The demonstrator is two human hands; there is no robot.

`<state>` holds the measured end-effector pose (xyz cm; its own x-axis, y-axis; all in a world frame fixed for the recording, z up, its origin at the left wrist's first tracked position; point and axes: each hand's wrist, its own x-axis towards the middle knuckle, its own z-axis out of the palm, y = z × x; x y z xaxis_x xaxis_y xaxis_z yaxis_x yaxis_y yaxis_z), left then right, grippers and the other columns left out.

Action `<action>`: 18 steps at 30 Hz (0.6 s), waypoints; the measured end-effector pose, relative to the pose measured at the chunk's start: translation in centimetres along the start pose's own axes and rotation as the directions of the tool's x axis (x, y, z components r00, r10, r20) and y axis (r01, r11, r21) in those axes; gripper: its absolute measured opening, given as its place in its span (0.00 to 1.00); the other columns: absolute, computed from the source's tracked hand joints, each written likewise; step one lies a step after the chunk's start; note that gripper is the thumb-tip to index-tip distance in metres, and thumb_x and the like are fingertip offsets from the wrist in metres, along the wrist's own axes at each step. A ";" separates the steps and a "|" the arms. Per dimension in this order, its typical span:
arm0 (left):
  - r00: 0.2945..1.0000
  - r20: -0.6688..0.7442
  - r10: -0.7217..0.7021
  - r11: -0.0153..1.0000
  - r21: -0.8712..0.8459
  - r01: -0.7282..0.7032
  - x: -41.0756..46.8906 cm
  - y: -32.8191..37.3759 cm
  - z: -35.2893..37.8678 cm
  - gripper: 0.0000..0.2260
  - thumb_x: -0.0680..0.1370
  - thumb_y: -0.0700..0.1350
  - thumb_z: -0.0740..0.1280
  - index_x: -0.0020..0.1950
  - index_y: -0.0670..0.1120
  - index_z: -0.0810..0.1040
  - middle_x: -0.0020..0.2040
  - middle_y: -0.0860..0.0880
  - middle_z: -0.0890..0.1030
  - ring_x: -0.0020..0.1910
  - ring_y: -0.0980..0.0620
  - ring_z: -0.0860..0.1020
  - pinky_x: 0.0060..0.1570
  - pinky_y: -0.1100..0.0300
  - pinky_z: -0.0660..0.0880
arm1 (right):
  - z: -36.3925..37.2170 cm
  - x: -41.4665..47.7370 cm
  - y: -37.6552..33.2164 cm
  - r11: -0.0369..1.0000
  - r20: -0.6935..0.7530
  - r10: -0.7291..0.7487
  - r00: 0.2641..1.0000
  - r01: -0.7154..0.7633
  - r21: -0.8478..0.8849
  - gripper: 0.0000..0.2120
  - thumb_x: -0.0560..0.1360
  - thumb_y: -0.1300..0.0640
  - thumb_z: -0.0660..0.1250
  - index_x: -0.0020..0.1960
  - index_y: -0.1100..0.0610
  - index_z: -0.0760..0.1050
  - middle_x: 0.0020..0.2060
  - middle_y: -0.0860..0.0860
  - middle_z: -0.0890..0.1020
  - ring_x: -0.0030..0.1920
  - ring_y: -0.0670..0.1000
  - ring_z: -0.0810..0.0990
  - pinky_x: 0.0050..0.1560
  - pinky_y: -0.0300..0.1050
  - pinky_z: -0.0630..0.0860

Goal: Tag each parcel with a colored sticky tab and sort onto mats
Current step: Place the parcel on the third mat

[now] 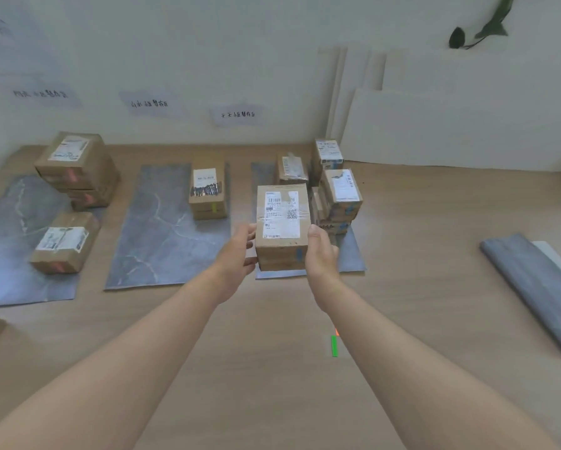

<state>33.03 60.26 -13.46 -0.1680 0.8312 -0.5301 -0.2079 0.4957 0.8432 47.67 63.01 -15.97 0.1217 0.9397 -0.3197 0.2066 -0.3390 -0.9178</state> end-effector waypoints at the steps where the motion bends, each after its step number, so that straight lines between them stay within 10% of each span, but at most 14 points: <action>1: 1.000 0.009 -0.004 1.000 -0.008 0.004 0.8 -0.1 0.1 0.14 0.82 0.54 0.56 0.51 0.54 0.82 0.54 0.54 0.79 0.51 0.47 0.77 0.54 0.59 0.74 | 0.1 0.8 0.4 1.000 0.003 0.015 1.000 -0.015 0.002 0.22 0.84 0.39 0.49 0.72 0.45 0.72 0.67 0.52 0.69 0.61 0.50 0.73 0.70 0.52 0.68; 9: 0.998 -0.006 -0.062 0.998 -0.033 0.062 7.2 -2.7 1.8 0.13 0.83 0.49 0.55 0.53 0.52 0.79 0.36 0.68 0.83 0.47 0.56 0.78 0.44 0.67 0.73 | 1.0 7.3 4.2 0.993 0.079 0.118 0.990 -0.118 -0.004 0.23 0.86 0.42 0.47 0.77 0.43 0.66 0.68 0.48 0.65 0.63 0.44 0.62 0.66 0.45 0.57; 14: 0.993 -0.009 -0.121 0.992 0.020 0.121 11.9 -4.1 2.7 0.15 0.83 0.52 0.56 0.62 0.50 0.78 0.54 0.60 0.82 0.57 0.55 0.78 0.59 0.62 0.71 | 1.8 11.2 6.7 0.985 0.075 0.166 0.983 -0.169 0.030 0.25 0.80 0.34 0.49 0.72 0.39 0.71 0.71 0.45 0.71 0.72 0.47 0.67 0.77 0.56 0.61; 18: 0.986 -0.017 -0.164 0.986 0.013 0.164 14.8 -5.4 3.3 0.17 0.81 0.53 0.59 0.64 0.48 0.78 0.57 0.56 0.81 0.60 0.52 0.78 0.52 0.65 0.73 | 1.9 13.3 8.4 0.983 0.085 0.167 0.982 -0.172 0.067 0.25 0.78 0.33 0.49 0.67 0.38 0.75 0.66 0.42 0.78 0.69 0.45 0.72 0.75 0.54 0.66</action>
<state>34.90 70.71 -25.56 -0.1476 0.7342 -0.6627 -0.2199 0.6289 0.7457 49.23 72.79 -28.38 0.0717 0.8705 -0.4869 0.1167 -0.4921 -0.8627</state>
